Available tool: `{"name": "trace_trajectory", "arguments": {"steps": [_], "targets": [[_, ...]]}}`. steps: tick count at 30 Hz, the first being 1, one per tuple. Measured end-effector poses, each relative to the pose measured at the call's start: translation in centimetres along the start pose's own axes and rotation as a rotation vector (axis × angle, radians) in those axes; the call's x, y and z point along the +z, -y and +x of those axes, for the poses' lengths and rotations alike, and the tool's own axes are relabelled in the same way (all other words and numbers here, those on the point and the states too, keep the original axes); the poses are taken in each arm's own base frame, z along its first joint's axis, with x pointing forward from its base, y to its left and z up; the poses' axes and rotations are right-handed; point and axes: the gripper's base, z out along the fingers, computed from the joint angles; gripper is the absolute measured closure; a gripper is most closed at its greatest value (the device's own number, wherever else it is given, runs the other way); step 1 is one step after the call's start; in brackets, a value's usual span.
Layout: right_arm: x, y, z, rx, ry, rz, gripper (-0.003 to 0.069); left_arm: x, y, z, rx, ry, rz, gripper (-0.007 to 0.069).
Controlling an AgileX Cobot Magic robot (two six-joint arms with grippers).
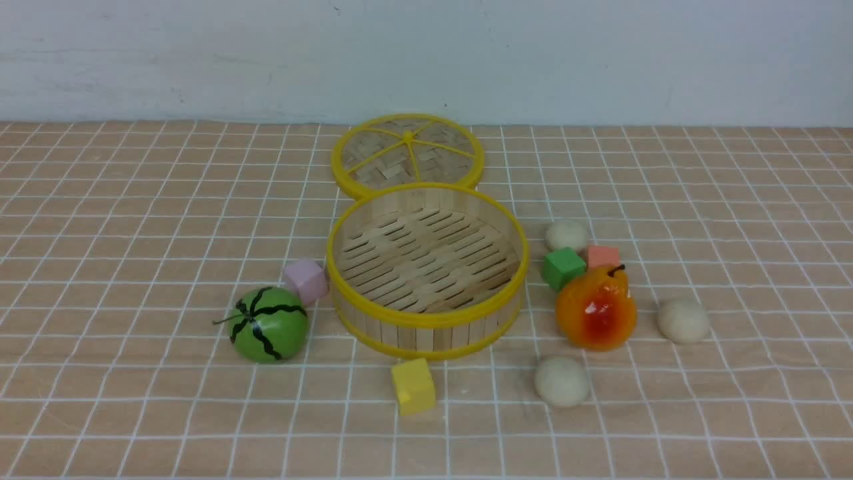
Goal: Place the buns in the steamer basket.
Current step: Use the right arm to grab a steamed stuffed bun
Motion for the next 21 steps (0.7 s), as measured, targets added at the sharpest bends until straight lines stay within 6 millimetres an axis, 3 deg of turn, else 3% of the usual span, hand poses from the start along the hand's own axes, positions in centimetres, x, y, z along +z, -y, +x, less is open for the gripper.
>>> {"name": "trace_trajectory", "arguments": {"steps": [21], "targets": [[0.0,0.0,0.0,0.0,0.0,0.0,0.0534,0.0,0.0,0.0,0.0,0.0,0.0,0.0387]]}}
